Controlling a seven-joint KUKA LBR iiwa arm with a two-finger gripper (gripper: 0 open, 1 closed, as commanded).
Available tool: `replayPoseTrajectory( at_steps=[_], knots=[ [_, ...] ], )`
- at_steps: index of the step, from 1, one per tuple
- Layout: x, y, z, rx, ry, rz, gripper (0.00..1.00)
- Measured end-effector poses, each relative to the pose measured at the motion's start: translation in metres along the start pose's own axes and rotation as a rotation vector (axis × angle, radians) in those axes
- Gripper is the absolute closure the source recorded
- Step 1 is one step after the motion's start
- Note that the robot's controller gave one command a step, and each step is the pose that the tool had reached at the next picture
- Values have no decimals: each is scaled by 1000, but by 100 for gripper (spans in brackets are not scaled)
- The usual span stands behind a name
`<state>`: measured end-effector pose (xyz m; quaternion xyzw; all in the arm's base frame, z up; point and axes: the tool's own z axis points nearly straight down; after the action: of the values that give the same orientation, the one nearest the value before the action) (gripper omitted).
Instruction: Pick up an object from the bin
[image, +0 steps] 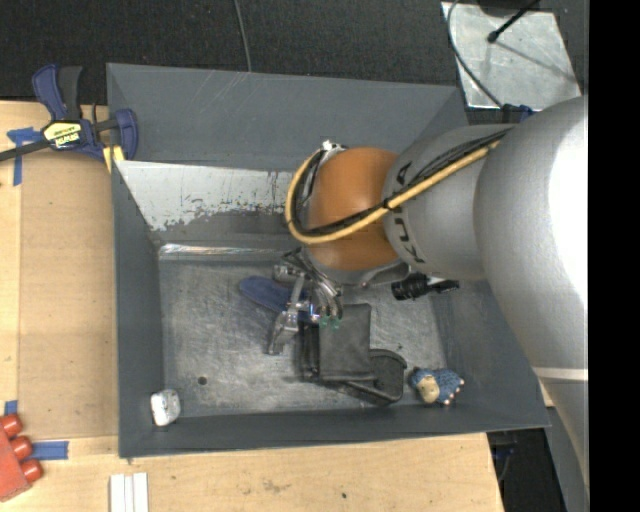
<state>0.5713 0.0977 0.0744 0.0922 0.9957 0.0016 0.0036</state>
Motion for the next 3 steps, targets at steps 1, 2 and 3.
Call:
replayPoseTrajectory(
  at_steps=[1, 2, 3],
  knots=[
    [-2, 0, -1, 0, -2, 0, 0],
    [-3, 0, -2, 0, -3, 0, 0],
    [-5, 0, -3, 0, -5, 1, 0]
  ],
)
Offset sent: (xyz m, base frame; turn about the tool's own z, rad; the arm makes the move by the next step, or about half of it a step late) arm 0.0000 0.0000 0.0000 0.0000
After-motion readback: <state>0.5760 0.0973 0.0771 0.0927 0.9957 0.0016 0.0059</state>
